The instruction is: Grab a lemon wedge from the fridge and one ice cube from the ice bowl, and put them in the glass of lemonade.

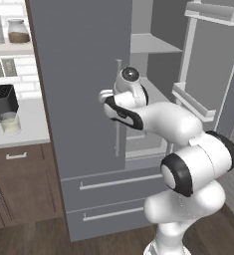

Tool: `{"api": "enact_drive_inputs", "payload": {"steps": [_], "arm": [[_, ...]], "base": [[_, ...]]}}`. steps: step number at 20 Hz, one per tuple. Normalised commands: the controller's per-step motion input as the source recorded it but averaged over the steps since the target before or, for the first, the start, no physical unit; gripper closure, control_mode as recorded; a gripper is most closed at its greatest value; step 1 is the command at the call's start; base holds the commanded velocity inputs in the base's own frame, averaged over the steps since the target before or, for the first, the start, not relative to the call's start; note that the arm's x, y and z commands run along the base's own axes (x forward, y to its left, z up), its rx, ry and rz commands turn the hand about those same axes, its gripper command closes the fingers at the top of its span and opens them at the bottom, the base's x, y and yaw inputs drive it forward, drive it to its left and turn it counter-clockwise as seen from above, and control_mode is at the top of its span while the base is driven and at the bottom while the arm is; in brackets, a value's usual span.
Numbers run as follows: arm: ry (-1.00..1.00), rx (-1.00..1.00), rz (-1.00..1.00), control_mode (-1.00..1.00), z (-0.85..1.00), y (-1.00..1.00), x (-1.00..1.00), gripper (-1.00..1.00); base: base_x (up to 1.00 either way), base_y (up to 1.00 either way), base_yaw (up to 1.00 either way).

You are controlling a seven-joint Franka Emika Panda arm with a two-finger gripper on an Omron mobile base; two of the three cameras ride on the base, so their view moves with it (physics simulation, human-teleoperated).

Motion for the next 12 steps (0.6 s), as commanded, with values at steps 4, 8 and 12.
{"api": "enact_drive_inputs", "payload": {"steps": [4,8,12], "arm": [[0.00,0.00,0.00,-1.00,-0.27,0.00,0.48,-1.00],[0.00,0.00,-0.06,-1.00,-0.08,-0.14,0.03,-1.00],[-0.02,0.00,-0.07,-1.00,0.00,-0.18,-0.01,-1.00]], "base": [[0.00,0.00,0.00],[0.00,0.00,0.00],[0.00,0.00,0.00]]}}
